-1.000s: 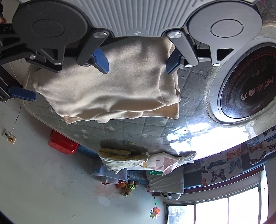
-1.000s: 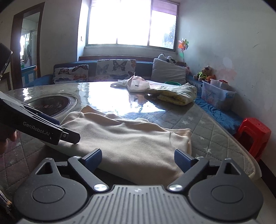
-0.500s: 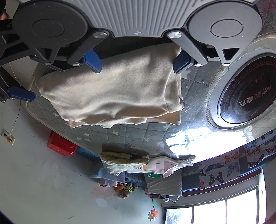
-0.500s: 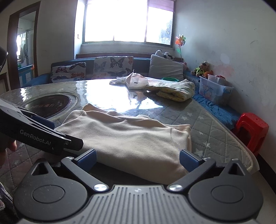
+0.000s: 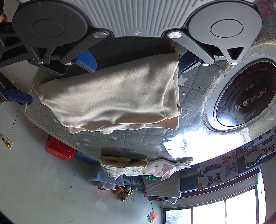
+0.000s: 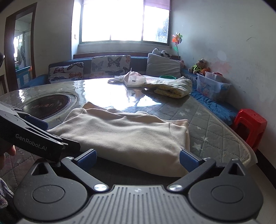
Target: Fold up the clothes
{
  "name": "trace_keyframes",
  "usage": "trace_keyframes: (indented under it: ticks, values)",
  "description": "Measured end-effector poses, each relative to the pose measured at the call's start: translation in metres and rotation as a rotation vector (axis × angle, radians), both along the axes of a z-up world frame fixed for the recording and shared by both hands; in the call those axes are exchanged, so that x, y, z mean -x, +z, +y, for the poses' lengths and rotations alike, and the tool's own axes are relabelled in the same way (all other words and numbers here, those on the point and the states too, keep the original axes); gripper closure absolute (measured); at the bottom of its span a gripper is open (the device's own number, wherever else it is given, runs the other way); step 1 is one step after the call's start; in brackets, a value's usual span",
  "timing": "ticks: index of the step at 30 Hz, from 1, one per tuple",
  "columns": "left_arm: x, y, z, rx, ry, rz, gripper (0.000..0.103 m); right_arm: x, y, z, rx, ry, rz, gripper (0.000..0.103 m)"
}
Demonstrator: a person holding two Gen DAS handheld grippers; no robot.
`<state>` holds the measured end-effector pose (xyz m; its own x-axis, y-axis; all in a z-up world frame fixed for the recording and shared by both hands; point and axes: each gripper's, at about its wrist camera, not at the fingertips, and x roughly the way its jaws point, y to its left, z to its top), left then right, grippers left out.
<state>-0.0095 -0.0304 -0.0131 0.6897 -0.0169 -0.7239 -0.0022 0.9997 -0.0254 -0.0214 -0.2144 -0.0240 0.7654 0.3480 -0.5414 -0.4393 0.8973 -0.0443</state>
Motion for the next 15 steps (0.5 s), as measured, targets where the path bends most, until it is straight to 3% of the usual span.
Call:
trace_keyframes:
  ticks: [15]
  values:
    - [0.0102, -0.0055, -0.0066, -0.025, 0.001, 0.045, 0.000, 0.0084, -0.0018, -0.0051, -0.013, -0.036, 0.007, 0.000]
